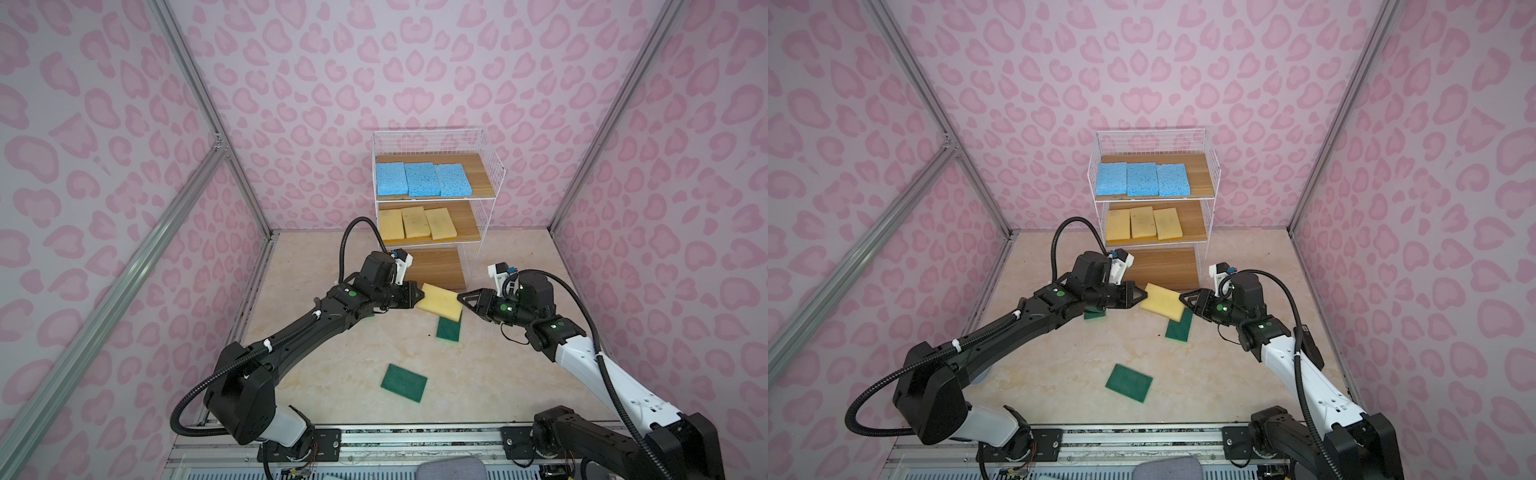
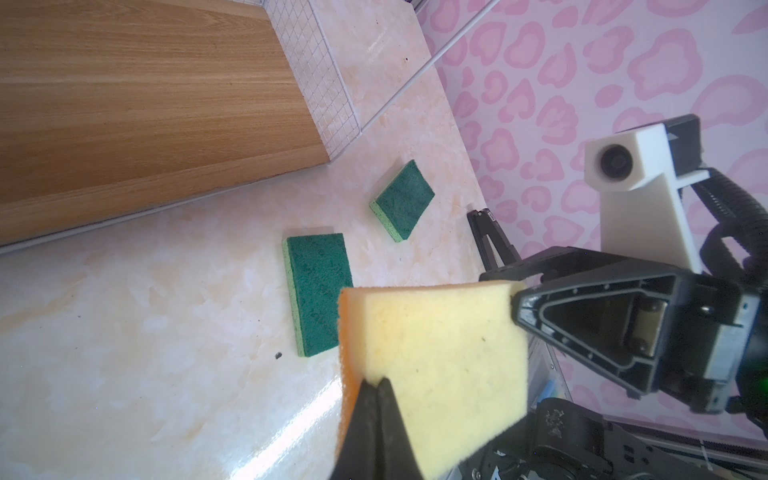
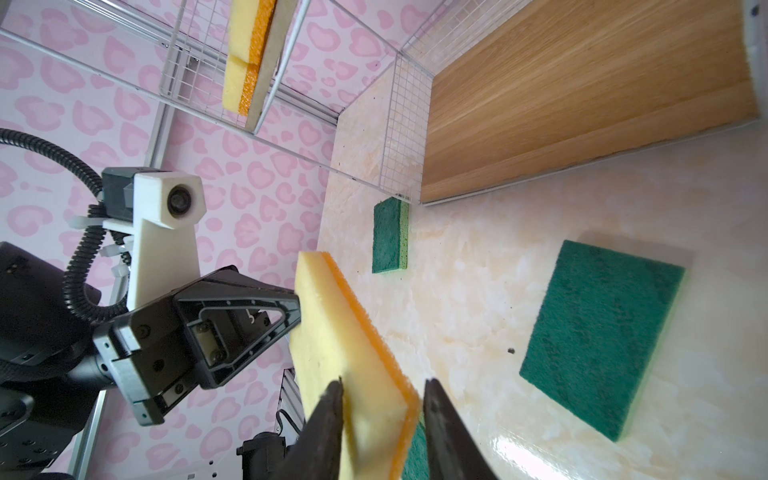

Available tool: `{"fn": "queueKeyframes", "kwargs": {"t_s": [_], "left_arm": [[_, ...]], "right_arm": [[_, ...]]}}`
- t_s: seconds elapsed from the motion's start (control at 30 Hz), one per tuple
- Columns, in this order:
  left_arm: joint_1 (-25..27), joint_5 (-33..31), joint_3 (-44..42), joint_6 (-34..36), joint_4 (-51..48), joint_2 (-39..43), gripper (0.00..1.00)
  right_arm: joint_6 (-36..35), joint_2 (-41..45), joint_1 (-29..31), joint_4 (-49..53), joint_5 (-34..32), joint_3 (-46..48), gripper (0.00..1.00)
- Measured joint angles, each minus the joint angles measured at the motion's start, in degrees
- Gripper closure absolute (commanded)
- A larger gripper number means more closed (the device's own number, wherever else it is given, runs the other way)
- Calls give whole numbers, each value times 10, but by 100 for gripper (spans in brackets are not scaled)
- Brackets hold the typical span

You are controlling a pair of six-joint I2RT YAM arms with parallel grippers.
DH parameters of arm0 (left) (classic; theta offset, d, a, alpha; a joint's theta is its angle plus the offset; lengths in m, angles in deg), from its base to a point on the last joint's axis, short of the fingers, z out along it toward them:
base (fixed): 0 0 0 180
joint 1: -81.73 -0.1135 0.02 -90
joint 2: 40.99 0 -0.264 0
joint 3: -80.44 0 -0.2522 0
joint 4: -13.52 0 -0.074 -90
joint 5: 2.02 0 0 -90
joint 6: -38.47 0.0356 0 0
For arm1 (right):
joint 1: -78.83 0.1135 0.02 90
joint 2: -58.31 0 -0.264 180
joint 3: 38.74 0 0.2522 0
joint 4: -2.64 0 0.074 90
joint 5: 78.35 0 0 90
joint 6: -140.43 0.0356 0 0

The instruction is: Place and organize the cleaning sponges onto the shelf

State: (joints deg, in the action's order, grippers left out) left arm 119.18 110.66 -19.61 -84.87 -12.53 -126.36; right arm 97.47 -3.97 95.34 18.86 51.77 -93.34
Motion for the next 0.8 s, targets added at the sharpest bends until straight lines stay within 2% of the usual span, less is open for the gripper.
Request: {"fn": "queueKeyframes", "kwargs": {"t_s": [0.17, 0.27, 0.4, 0.47, 0.6, 0.73, 0.8], "left_arm": [[-5, -9, -2, -2, 0, 6, 16], [-10, -27, -18, -3, -2, 35, 2], [-24, -63, -54, -5, -2, 96, 2], [-37, -76, -70, -7, 2, 118, 0], [-52, -86, -74, -11, 9, 92, 13], [-67, -87, -108, -11, 16, 78, 13], [-67, -90, -117, -3, 16, 78, 17]], "right_arm": [[21, 17, 0, -3, -13, 4, 75], [49, 38, -6, -23, -33, 17, 78], [95, 61, -22, -52, -70, 28, 80], [110, 58, -24, -66, -87, 25, 74], [114, 21, -24, -70, -90, 1, 65], [113, -11, -20, -71, -86, -1, 57], [111, -18, -16, -68, -85, 0, 54]]}}
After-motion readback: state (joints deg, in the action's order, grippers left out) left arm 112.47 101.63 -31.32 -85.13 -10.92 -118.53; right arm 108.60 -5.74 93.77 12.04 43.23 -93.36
